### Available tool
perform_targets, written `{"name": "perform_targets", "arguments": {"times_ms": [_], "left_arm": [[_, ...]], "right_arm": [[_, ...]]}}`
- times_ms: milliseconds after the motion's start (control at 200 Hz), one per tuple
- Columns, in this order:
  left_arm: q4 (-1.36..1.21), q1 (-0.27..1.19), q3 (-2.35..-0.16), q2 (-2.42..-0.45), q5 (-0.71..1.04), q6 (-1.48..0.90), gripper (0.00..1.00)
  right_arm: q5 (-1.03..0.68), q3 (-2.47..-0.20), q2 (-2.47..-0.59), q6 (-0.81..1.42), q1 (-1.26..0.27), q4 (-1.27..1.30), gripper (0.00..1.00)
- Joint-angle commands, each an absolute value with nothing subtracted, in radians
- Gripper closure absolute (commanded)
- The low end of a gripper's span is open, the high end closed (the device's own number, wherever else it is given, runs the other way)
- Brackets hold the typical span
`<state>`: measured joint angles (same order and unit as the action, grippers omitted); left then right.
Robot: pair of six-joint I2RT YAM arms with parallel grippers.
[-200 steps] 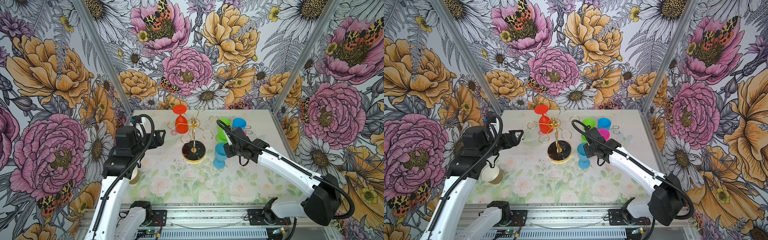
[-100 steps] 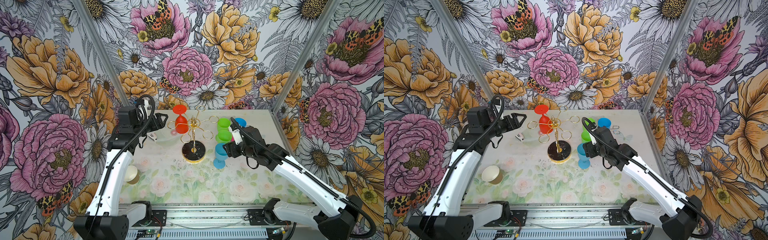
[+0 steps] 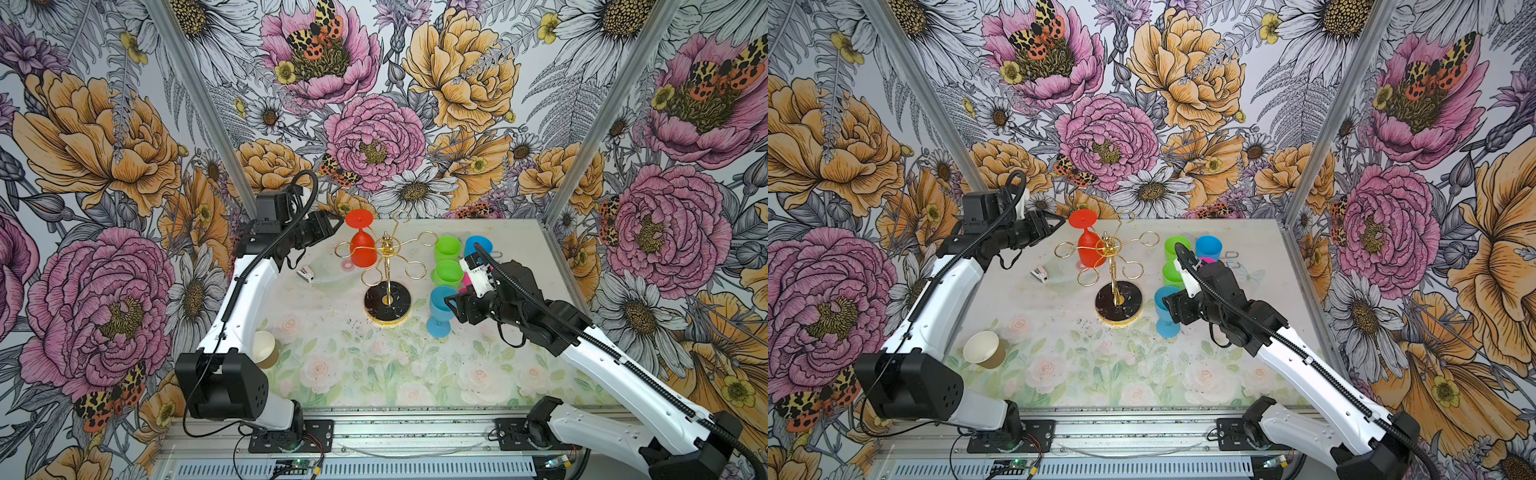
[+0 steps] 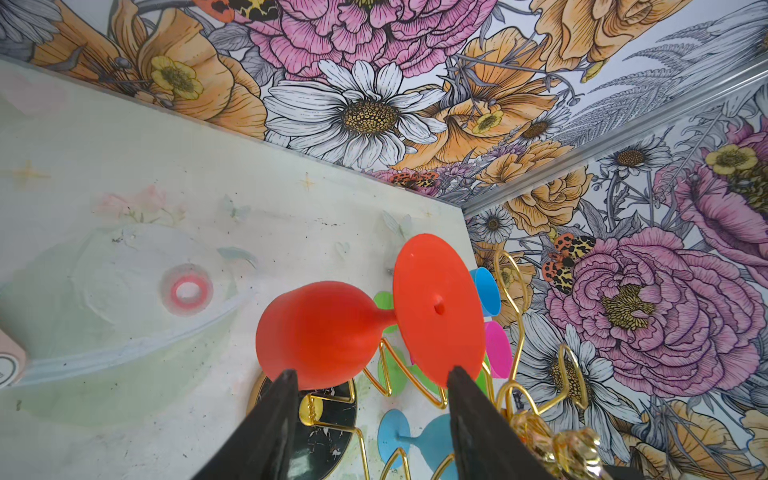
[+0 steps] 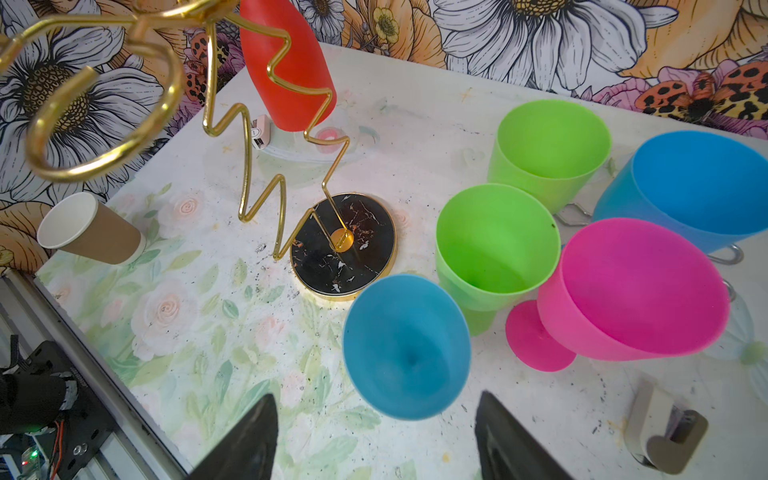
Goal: Take the wine glass off the wine glass rack
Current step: 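Reach the left gripper to the red glass foot on the rack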
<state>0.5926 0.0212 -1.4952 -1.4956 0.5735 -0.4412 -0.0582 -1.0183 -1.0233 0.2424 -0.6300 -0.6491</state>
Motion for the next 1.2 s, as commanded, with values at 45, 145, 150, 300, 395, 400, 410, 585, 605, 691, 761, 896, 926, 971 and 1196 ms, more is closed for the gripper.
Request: {"name": "perform_targets", "arguments": {"times_ms": [45,145,150,300,395,400,410,585,605,691,761,896,926,971,1196], "left_arm": [[0.537,0.018,-1.533,-1.516,0.669,-0.454,0.43],[0.528,0.032,-1.545,-1.531,0.678,-0.443,0.44],[0.528,0.032,-1.545,-1.533,0.678,-0.442,0.44],[0.529,0.043,-1.565,-1.564,0.702,-0.443,0.48],[0.528,0.048,-1.573,-1.583,0.701,-0.449,0.50],[0.529,0.049,-1.574,-1.584,0.701,-0.449,0.50],[0.529,0.049,-1.575,-1.585,0.700,-0.449,0.50],[0.528,0.063,-1.598,-1.623,0.716,-0.469,0.58],[0.529,0.066,-1.599,-1.627,0.716,-0.469,0.58],[0.529,0.074,-1.603,-1.639,0.719,-0.470,0.64],[0.529,0.075,-1.604,-1.646,0.725,-0.478,0.70],[0.529,0.074,-1.607,-1.643,0.715,-0.487,0.77],[0.529,0.074,-1.608,-1.643,0.714,-0.489,0.80],[0.529,0.074,-1.608,-1.642,0.713,-0.492,0.81],[0.528,0.072,-1.602,-1.631,0.706,-0.500,0.83]], "right_arm": [[-0.078,-0.997,-1.006,0.250,-0.638,-0.608,0.24],[-0.080,-0.985,-1.006,0.258,-0.638,-0.595,0.24],[-0.080,-0.985,-1.006,0.258,-0.638,-0.595,0.24],[-0.078,-0.972,-1.006,0.267,-0.639,-0.579,0.24],[-0.076,-0.964,-1.005,0.269,-0.638,-0.575,0.24],[-0.076,-0.964,-1.004,0.268,-0.638,-0.576,0.24],[-0.075,-0.964,-1.005,0.270,-0.638,-0.575,0.24],[-0.068,-0.950,-0.991,0.276,-0.637,-0.574,0.24],[-0.066,-0.950,-0.989,0.277,-0.638,-0.574,0.24],[-0.063,-0.944,-0.979,0.280,-0.638,-0.574,0.24],[-0.060,-0.942,-0.974,0.282,-0.637,-0.574,0.24],[-0.058,-0.938,-0.971,0.286,-0.637,-0.574,0.24],[-0.059,-0.937,-0.972,0.287,-0.637,-0.574,0.24],[-0.060,-0.939,-0.973,0.287,-0.638,-0.572,0.24],[-0.062,-0.937,-0.980,0.291,-0.637,-0.565,0.24]]}}
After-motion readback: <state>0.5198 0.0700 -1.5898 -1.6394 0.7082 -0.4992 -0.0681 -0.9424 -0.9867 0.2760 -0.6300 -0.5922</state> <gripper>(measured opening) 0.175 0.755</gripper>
